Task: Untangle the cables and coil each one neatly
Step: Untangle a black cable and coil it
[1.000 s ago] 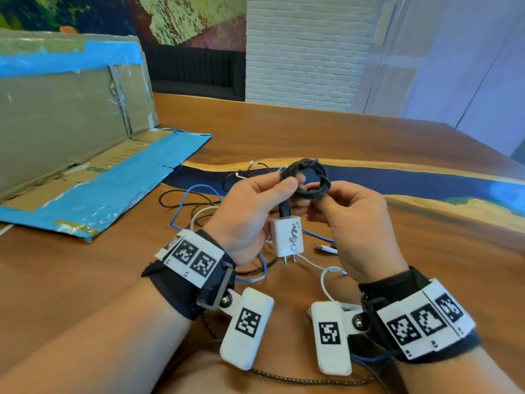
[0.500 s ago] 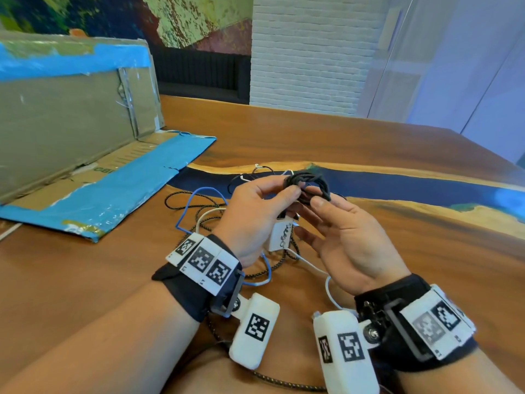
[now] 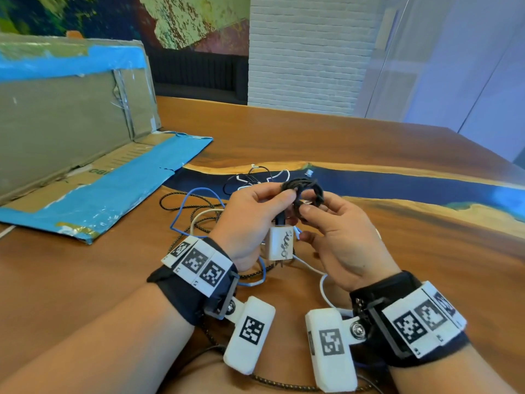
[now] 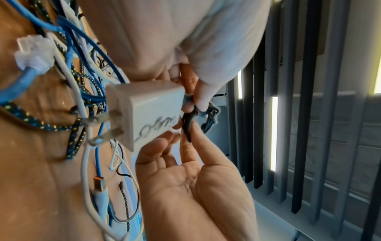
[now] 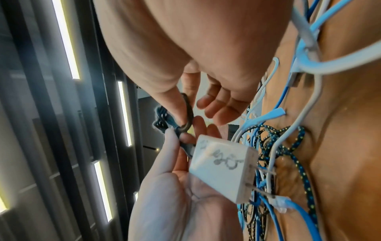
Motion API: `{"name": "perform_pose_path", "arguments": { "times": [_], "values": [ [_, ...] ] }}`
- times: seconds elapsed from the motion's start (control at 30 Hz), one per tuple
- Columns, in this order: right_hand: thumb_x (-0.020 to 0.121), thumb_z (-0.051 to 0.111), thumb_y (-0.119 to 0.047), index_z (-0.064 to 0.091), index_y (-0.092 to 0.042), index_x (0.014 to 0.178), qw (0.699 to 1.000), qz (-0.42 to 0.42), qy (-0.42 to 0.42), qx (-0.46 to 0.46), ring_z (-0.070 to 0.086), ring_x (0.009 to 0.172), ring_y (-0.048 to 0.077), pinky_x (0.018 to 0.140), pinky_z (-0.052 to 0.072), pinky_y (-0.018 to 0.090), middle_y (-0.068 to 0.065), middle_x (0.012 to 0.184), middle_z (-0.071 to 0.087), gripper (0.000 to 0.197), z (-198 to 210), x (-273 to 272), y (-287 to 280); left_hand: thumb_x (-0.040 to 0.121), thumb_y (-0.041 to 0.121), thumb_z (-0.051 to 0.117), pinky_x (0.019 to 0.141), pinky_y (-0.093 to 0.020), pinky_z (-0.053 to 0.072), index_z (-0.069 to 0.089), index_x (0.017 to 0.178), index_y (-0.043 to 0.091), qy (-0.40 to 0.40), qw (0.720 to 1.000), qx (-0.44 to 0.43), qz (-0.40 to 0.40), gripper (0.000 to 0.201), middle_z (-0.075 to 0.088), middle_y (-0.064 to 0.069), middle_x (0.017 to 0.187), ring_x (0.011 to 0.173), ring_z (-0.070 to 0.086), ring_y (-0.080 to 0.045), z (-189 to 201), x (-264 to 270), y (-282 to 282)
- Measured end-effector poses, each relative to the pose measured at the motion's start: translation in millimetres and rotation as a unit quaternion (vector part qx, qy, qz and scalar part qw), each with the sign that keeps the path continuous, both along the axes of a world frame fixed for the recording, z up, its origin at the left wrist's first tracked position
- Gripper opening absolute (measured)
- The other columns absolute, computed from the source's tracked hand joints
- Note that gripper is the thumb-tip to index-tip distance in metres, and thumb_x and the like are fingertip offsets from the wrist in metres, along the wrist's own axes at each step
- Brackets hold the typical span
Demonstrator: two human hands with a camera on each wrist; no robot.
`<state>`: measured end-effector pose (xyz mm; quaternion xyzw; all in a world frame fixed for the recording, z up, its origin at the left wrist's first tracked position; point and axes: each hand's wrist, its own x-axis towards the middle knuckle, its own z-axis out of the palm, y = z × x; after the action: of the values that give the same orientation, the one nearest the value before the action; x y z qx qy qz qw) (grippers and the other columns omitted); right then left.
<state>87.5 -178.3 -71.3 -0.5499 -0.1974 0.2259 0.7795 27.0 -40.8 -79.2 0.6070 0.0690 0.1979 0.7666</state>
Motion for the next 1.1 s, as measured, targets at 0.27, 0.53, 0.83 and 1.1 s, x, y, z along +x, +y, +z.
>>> {"name": "perform_pose_path", "arguments": {
  "times": [0.27, 0.53, 0.83, 1.1],
  "values": [
    [0.1, 0.056, 0.0, 0.06, -0.01, 0.129, 0.999, -0.009, 0.018, 0.042, 0.073, 0.077, 0.023, 0.071, 0.054, 0.035, 0.012, 0.085, 0.076, 0.031, 4, 3, -2, 0.1, 0.017, 0.064, 0.065, -0.037, 0.057, 0.073, 0.085, 0.013, 0.008, 0.999, -0.022, 0.042, 0.017, 0.067, -0.013, 0.084, 0.077, 0.066, -0.03, 4, 0, 5],
    [0.106, 0.047, -0.008, 0.053, -0.014, 0.133, 0.998, 0.028, 0.02, 0.048, 0.051, 0.052, 0.02, 0.054, 0.048, 0.034, 0.004, 0.066, 0.054, 0.028, 7, -1, -2, 0.099, 0.02, 0.064, 0.068, -0.041, 0.055, 0.072, 0.096, 0.009, 0.015, 0.997, -0.038, 0.061, 0.014, 0.067, -0.014, 0.09, 0.085, 0.062, -0.027, 9, -2, 4],
    [0.097, 0.059, 0.002, 0.062, 0.003, 0.118, 0.999, 0.022, -0.024, 0.006, 0.068, 0.073, 0.025, 0.07, 0.06, 0.035, 0.017, 0.09, 0.073, 0.021, 0, -3, -2, 0.096, 0.02, 0.068, 0.06, -0.015, 0.046, 0.079, 0.095, 0.01, -0.001, 0.997, 0.034, 0.071, 0.015, 0.068, 0.009, 0.069, 0.06, 0.058, -0.001, 10, -4, 6],
    [0.097, 0.066, -0.005, 0.077, -0.026, 0.109, 0.972, -0.044, -0.204, -0.109, 0.072, 0.085, 0.031, 0.081, 0.061, 0.041, 0.01, 0.09, 0.078, 0.027, 3, 7, -10, 0.096, 0.018, 0.069, 0.075, -0.033, 0.053, 0.078, 0.092, 0.011, -0.015, 0.997, 0.024, 0.073, 0.012, 0.065, -0.008, 0.079, 0.071, 0.06, -0.016, 10, -4, 3]
  ]
}}
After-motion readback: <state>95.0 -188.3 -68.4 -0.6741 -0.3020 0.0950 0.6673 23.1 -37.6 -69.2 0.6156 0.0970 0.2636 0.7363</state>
